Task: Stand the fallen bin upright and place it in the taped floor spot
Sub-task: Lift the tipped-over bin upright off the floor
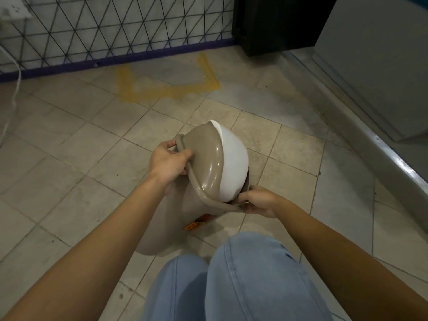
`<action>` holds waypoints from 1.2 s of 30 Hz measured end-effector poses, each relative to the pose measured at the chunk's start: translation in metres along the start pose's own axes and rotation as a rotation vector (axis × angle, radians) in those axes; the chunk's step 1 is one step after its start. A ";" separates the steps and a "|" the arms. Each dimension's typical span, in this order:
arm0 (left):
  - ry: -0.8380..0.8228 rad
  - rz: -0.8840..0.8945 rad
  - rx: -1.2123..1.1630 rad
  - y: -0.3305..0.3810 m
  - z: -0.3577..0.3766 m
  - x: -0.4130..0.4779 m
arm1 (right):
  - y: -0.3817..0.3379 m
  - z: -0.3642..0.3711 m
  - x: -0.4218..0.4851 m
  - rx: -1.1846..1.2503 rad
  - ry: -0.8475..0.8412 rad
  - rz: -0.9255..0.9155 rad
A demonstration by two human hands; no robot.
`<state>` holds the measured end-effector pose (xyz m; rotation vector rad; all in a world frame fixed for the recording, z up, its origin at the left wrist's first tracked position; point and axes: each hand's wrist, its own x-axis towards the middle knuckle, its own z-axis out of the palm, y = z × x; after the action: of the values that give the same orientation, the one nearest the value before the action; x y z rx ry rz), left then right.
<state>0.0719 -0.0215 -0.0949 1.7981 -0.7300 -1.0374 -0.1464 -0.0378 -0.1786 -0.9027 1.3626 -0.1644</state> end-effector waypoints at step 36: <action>-0.146 0.030 -0.090 -0.040 -0.038 -0.006 | -0.048 -0.024 -0.067 -0.283 0.180 -0.286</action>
<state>0.1043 0.0153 -0.1198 1.6427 -0.7833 -1.1726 -0.1661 -0.0419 -0.0951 -1.3479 1.4400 -0.2823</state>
